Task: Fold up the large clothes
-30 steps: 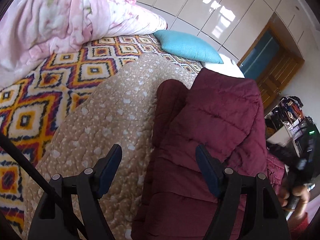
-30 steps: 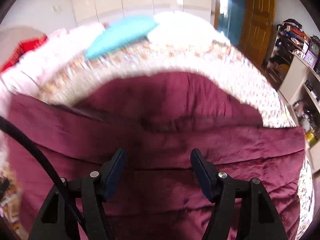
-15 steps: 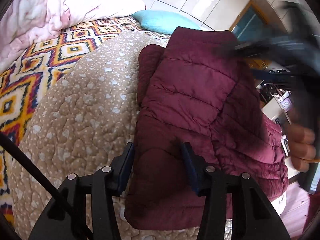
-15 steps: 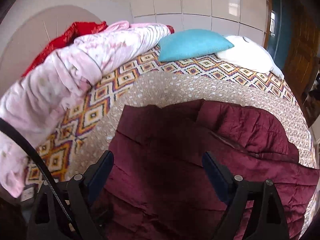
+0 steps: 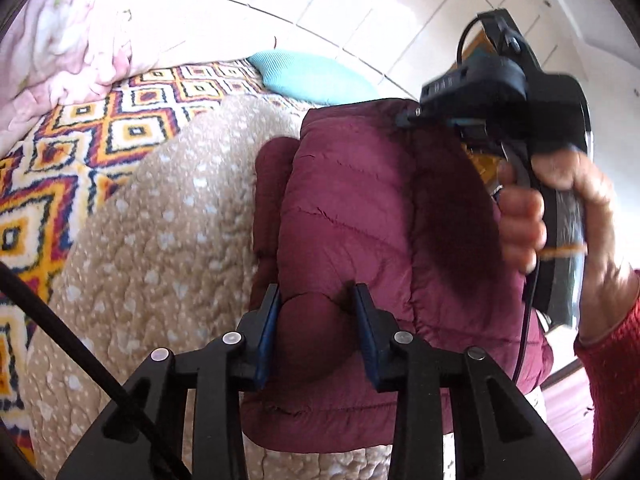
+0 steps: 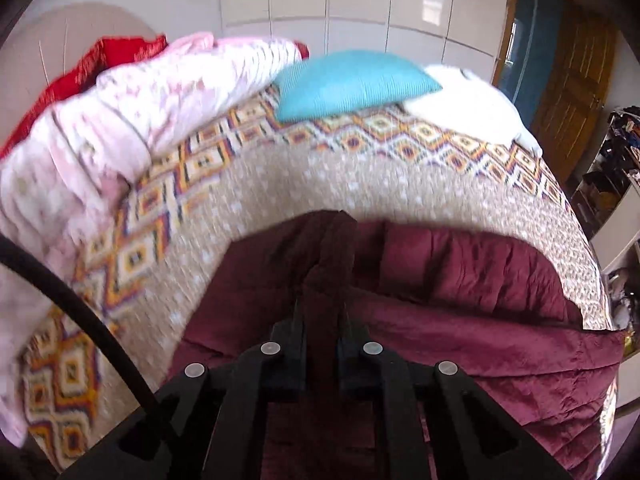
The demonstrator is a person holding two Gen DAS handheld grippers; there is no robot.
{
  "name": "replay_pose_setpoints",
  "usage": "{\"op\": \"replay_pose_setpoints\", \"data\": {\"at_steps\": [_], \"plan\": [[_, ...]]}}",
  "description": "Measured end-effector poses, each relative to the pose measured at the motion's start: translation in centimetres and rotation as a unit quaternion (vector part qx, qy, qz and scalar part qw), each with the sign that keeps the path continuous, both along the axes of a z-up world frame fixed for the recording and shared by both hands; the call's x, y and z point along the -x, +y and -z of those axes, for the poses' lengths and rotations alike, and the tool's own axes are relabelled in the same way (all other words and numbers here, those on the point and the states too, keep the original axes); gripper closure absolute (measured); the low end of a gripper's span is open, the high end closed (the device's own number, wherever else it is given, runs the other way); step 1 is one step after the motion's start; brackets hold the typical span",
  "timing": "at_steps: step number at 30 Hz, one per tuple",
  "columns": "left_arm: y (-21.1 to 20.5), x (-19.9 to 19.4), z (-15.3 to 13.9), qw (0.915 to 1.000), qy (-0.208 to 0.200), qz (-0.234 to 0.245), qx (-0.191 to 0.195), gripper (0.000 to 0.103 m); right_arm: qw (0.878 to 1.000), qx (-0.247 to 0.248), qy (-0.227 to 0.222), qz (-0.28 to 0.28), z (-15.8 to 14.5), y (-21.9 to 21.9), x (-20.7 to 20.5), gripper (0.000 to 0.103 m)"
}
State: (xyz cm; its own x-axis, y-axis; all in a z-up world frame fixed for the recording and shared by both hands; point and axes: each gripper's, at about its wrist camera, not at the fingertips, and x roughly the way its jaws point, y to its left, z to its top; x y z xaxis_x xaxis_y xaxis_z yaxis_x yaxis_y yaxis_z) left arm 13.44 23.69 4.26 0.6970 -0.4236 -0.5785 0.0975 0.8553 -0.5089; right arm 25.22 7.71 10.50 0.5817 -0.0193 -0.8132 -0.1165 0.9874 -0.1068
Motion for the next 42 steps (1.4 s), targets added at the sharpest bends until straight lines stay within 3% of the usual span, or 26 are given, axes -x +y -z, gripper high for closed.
{"op": "replay_pose_setpoints", "data": {"at_steps": [5, 10, 12, 14, 18, 19, 20, 23, 25, 27, 30, 34, 36, 39, 41, 42], "plan": [[1.2, -1.4, 1.0, 0.9991, 0.020, -0.032, -0.019, 0.070, 0.999, 0.013, -0.015, -0.027, 0.3, 3.6, -2.7, 0.093], [1.4, -3.3, 3.6, 0.9970, 0.073, -0.023, -0.009, 0.066, 0.998, 0.056, 0.030, -0.001, 7.5, 3.5, -4.8, 0.092], [1.1, -3.7, 4.0, 0.9965, 0.078, -0.026, -0.016, 0.059, 0.997, 0.059, 0.052, 0.011, 10.2, 1.9, -4.9, 0.084], [0.7, -3.8, 4.0, 0.9960, 0.077, -0.034, -0.029, 0.053, 0.996, 0.060, 0.057, 0.018, 11.5, 0.1, -4.9, 0.068], [0.1, -4.1, 4.0, 0.9957, 0.072, -0.042, -0.041, 0.052, 0.998, -0.025, 0.048, 0.020, 7.8, -2.9, -4.0, 0.055], [0.0, -4.1, 4.0, 0.9956, 0.071, -0.043, -0.043, 0.052, 0.998, -0.048, 0.036, 0.014, 6.0, -3.7, -3.2, 0.045], [0.0, -4.0, 3.9, 0.9959, 0.070, -0.042, -0.041, 0.052, 0.998, -0.063, 0.021, 0.006, 4.2, -4.8, -2.4, 0.031], [0.5, -4.2, 3.8, 0.9972, 0.065, -0.033, -0.017, 0.048, 0.998, -0.052, -0.018, -0.011, -0.7, -9.1, 0.7, 0.012], [1.0, -4.2, 3.5, 0.9979, 0.059, -0.028, 0.009, 0.045, 0.999, -0.012, -0.034, 0.003, -2.5, -13.0, 2.4, 0.009], [1.5, -4.5, 3.2, 0.9980, 0.049, -0.024, 0.033, 0.042, 0.997, 0.036, -0.036, 0.056, -3.3, -18.8, 3.7, 0.008], [1.6, -5.5, 2.3, 0.9974, 0.027, -0.009, 0.066, 0.037, 0.987, 0.057, -0.015, 0.151, -2.8, -27.7, 4.9, 0.008], [0.4, -7.7, 1.7, 0.9981, 0.022, 0.015, 0.055, 0.030, 0.968, 0.005, 0.007, 0.250, -0.7, -37.0, 6.5, 0.008], [0.0, -8.5, 1.8, 0.9975, 0.027, 0.021, 0.062, 0.028, 0.963, -0.017, 0.016, 0.269, 0.5, -39.4, 6.9, 0.008], [-0.5, -9.1, 1.9, 0.9949, 0.030, 0.032, 0.090, 0.027, 0.965, -0.048, 0.042, 0.256, 2.6, -40.5, 6.2, 0.008], [-1.1, -9.1, 1.6, 0.9967, 0.024, 0.034, 0.069, 0.035, 0.966, -0.063, 0.066, 0.240, 4.1, -40.3, 5.3, 0.008], [-1.6, -9.0, 1.4, 0.9987, 0.020, 0.026, 0.039, 0.058, 0.967, -0.066, 0.073, 0.236, 4.7, -40.1, 5.0, 0.008]]}}
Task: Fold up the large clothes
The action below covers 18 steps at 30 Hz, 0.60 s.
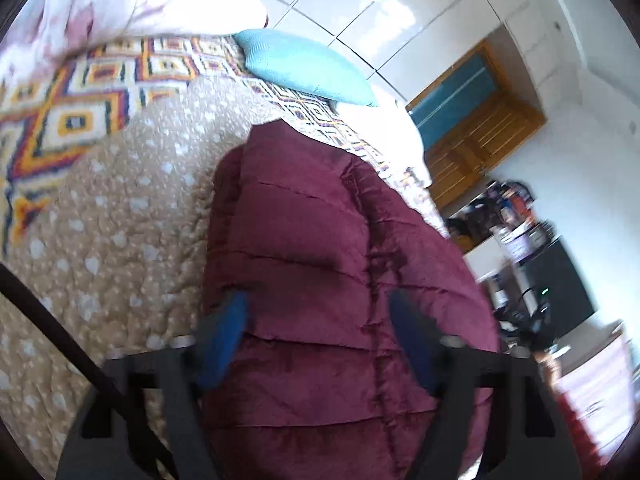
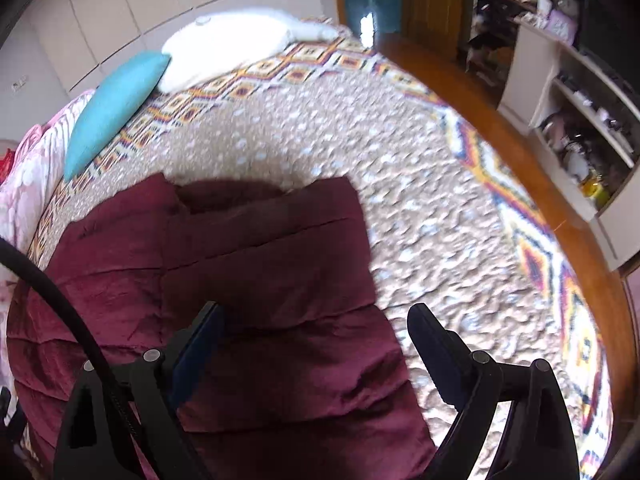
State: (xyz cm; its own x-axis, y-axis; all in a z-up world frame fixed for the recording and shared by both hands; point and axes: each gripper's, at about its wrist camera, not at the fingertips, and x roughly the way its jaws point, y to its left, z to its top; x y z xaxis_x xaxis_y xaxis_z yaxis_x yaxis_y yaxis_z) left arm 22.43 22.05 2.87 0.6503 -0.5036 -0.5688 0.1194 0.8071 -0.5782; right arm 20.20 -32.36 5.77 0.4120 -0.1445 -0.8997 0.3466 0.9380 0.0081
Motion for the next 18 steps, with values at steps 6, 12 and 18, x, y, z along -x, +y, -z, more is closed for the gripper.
{"op": "replay_pose_setpoints", "data": {"at_steps": [6, 12, 18], "plan": [[0.9, 1.2, -2.5, 0.9986, -0.040, -0.034, -0.010, 0.103, 0.998, 0.030, -0.031, -0.044, -3.4, 3.3, 0.4, 0.081], [2.5, 3.1, -6.0, 0.9924, -0.083, -0.083, -0.038, 0.101, 0.986, 0.029, -0.161, -0.037, -12.6, 4.3, 0.4, 0.084], [3.2, 1.8, -3.6, 0.9879, -0.038, -0.119, -0.092, 0.075, 0.995, 0.049, -0.086, 0.028, -4.7, 3.0, -3.0, 0.079]]}}
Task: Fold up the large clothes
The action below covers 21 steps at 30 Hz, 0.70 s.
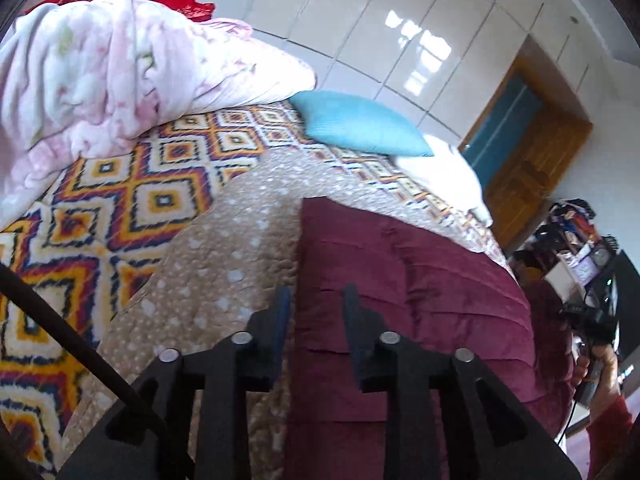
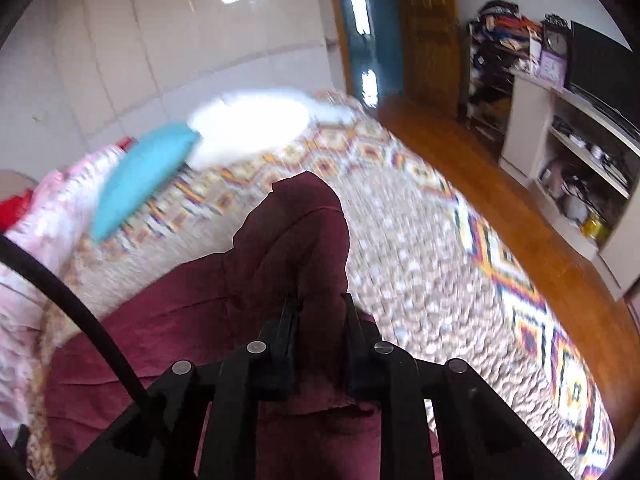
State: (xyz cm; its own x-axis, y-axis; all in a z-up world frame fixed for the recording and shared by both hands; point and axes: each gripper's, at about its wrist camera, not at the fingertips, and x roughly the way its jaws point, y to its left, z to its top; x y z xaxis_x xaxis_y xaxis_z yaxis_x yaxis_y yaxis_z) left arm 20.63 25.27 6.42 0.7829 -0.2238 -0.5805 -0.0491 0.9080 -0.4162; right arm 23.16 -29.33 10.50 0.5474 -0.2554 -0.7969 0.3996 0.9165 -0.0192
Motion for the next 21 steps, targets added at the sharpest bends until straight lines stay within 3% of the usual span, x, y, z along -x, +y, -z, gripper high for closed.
{"op": "replay_pose_setpoints", "data": {"at_steps": [2, 5, 7, 9, 11, 13, 15, 18, 20, 21], "plan": [[0.4, 0.3, 0.4, 0.9998, 0.006, -0.011, -0.018, 0.070, 0.999, 0.013, 0.043, 0.025, 4.3, -0.1, -0.6, 0.061], [1.3, 0.5, 0.6, 0.9993, 0.009, -0.028, -0.022, 0.059, 0.997, 0.033, 0.062, 0.026, 6.0, -0.2, -0.3, 0.051], [2.1, 1.0, 0.5, 0.9986, 0.011, -0.045, -0.024, 0.057, 0.998, 0.044, 0.047, 0.020, 4.0, -0.1, 0.3, 0.045], [2.7, 1.2, 0.4, 0.9980, 0.012, -0.056, -0.027, 0.055, 0.995, 0.092, 0.016, 0.020, 0.7, 1.0, 1.1, 0.041], [3.3, 1.6, 0.3, 0.9969, 0.008, -0.071, -0.033, 0.052, 0.992, 0.120, -0.027, 0.014, -3.2, 2.7, 2.2, 0.027], [3.8, 2.2, 0.2, 0.9940, 0.007, -0.093, -0.058, 0.046, 0.993, 0.109, -0.050, -0.012, -5.9, 5.0, 3.2, 0.026], [3.9, 2.6, 0.3, 0.9893, 0.007, -0.113, -0.092, 0.044, 0.993, 0.090, -0.042, -0.065, -6.5, 8.3, 3.7, 0.026], [4.7, 3.0, 0.8, 0.9857, 0.018, -0.125, -0.112, 0.043, 0.987, 0.050, -0.012, -0.152, -4.4, 14.0, 4.5, 0.031], [5.4, 3.1, 1.1, 0.9872, 0.026, -0.123, -0.098, 0.043, 0.980, 0.020, 0.021, -0.198, -1.4, 18.1, 4.7, 0.050], [5.9, 3.2, 1.4, 0.9880, 0.029, -0.122, -0.090, 0.043, 0.976, 0.009, 0.038, -0.213, 0.1, 19.7, 4.4, 0.053]]}}
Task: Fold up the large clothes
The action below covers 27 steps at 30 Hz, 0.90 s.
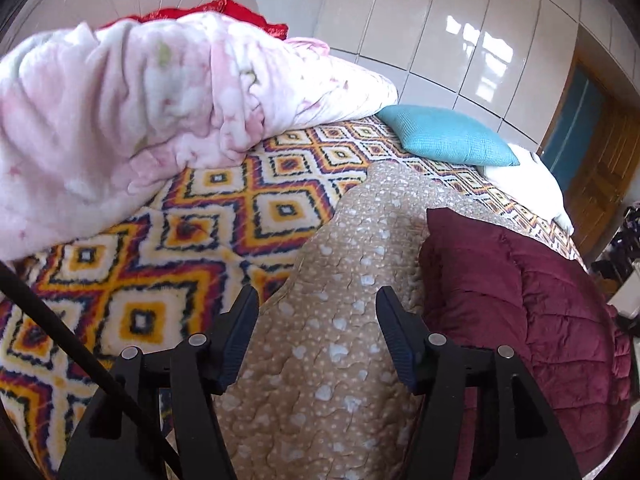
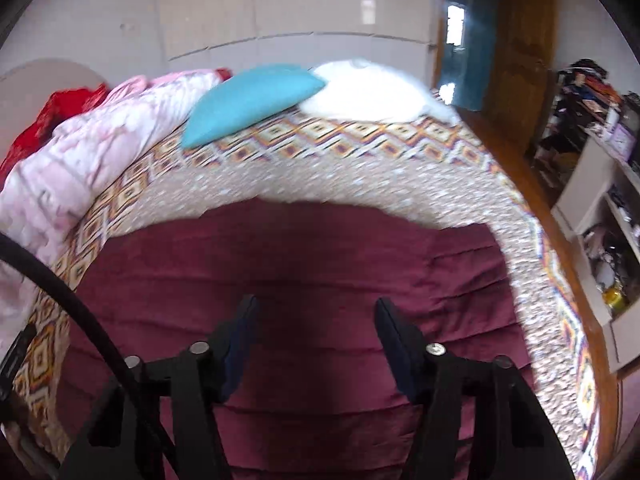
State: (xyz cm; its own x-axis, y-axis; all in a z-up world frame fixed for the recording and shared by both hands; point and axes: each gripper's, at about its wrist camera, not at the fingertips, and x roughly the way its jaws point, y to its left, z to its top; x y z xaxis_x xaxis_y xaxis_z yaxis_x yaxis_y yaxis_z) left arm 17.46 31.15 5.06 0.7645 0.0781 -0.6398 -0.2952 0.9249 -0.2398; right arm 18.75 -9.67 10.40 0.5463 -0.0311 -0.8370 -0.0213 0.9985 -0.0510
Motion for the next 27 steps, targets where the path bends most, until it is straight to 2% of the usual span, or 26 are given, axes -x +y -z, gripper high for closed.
{"op": "replay_pose_setpoints", "data": {"at_steps": [2, 5, 8, 10, 12, 13, 14, 15, 16, 17, 19, 21, 23, 25, 27], "plan": [[0.8, 0.1, 0.4, 0.9999, 0.004, -0.003, 0.010, 0.043, 0.999, 0.010, 0.030, -0.017, 3.4, 3.2, -1.3, 0.057], [1.6, 0.3, 1.0, 0.9999, 0.010, -0.010, 0.005, 0.043, 0.997, 0.053, 0.048, -0.004, 7.8, 5.5, -4.9, 0.060], [2.2, 0.5, 1.4, 0.9998, 0.016, -0.012, 0.002, 0.043, 0.995, 0.072, 0.056, 0.040, 9.5, 5.6, -8.7, 0.060], [2.6, 0.6, 1.6, 0.9997, 0.018, -0.014, 0.003, 0.043, 0.991, 0.108, 0.051, 0.055, 9.8, 6.0, -10.3, 0.060], [2.9, 0.6, 1.6, 0.9997, 0.016, -0.016, 0.011, 0.043, 0.984, 0.159, 0.039, 0.065, 9.9, 6.7, -10.7, 0.050], [2.9, 0.7, 1.6, 0.9996, 0.015, -0.016, 0.015, 0.043, 0.977, 0.195, 0.033, 0.077, 9.8, 6.7, -10.7, 0.031], [2.9, 0.7, 1.5, 0.9996, 0.014, -0.015, 0.018, 0.043, 0.972, 0.220, 0.031, 0.081, 9.7, 6.8, -10.8, 0.024], [2.8, 0.8, 1.4, 0.9997, 0.013, -0.014, 0.018, 0.043, 0.969, 0.232, 0.027, 0.076, 9.1, 7.1, -10.8, 0.025], [2.7, 0.8, 1.3, 0.9997, 0.011, -0.013, 0.015, 0.043, 0.968, 0.242, 0.012, 0.065, 8.1, 7.8, -10.3, 0.033], [2.7, 0.9, 1.1, 0.9998, 0.008, -0.014, 0.012, 0.043, 0.969, 0.242, -0.013, 0.044, 6.8, 9.0, -9.3, 0.044], [2.9, 1.1, 0.9, 0.9998, 0.004, -0.019, 0.007, 0.043, 0.977, 0.208, -0.050, -0.020, 4.2, 11.3, -6.7, 0.046], [3.4, 1.1, 1.0, 0.9995, 0.005, -0.027, 0.013, 0.042, 0.983, 0.159, -0.055, -0.077, 2.7, 13.4, -4.0, 0.045], [4.1, 1.1, 1.3, 0.9988, 0.008, -0.037, 0.030, 0.042, 0.984, 0.118, -0.027, -0.128, 2.9, 15.6, -1.8, 0.044], [4.7, 1.1, 1.7, 0.9980, 0.011, -0.043, 0.045, 0.042, 0.982, 0.099, 0.014, -0.163, 4.8, 17.4, -0.9, 0.044], [4.9, 1.1, 1.9, 0.9978, 0.011, -0.044, 0.049, 0.042, 0.977, 0.115, 0.051, -0.170, 8.0, 18.9, -1.6, 0.047]]}}
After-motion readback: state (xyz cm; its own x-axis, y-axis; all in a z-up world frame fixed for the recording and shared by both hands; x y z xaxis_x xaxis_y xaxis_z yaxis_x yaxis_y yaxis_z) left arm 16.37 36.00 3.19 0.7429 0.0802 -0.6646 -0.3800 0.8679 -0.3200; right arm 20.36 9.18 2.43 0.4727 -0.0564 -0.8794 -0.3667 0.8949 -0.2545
